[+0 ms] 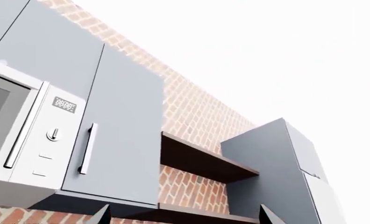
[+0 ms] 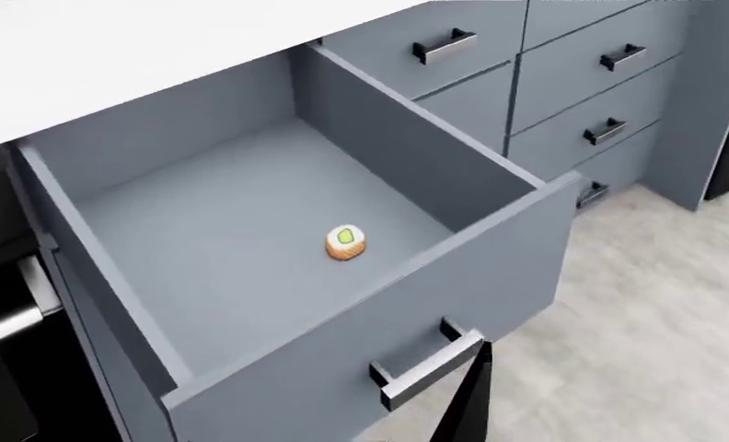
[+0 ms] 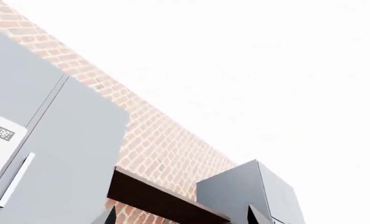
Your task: Close the right drawer.
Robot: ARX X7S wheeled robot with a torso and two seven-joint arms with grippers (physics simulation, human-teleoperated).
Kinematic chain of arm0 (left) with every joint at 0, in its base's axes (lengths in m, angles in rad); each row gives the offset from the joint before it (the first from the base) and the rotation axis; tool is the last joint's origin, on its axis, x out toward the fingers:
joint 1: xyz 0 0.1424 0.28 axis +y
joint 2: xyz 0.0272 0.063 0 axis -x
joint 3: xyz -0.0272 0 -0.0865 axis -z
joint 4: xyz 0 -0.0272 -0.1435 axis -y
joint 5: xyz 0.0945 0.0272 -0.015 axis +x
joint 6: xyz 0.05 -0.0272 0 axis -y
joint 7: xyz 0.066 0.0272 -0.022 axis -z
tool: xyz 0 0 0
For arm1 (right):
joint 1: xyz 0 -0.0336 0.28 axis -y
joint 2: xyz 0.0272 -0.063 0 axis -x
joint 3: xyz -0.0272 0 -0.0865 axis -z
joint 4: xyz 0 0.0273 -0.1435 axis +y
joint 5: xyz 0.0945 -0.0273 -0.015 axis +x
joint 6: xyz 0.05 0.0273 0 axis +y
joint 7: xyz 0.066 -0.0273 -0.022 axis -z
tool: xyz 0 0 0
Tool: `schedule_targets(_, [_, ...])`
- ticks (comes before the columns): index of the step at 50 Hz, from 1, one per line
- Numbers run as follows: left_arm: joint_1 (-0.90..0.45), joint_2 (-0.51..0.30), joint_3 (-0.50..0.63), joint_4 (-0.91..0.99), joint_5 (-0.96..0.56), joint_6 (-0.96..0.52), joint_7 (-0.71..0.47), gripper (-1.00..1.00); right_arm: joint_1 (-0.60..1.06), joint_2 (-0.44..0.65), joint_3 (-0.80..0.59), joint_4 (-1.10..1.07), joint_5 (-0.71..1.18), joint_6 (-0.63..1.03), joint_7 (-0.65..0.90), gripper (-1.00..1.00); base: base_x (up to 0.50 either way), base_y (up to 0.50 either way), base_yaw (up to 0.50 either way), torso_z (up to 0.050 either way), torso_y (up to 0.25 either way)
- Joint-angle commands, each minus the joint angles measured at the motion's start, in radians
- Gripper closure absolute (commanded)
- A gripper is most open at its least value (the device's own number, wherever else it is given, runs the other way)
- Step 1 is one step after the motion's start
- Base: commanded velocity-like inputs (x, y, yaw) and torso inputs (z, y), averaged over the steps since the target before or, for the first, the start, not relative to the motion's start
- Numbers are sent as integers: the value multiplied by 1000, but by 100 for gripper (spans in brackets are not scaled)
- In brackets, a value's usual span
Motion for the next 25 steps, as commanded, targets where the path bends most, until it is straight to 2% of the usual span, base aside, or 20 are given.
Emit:
schedule_targets(1, [24,5,-15,0,8,0,8,-100,-7,9,-2,7,-2,-8,13,-100,-81,68,-500,0,0])
schedule_targets(25, [54,23,-64,0,-7,-4,46,-100,2,23,-11,8,-4,-1,28,-100,-72,71,-500,0,0])
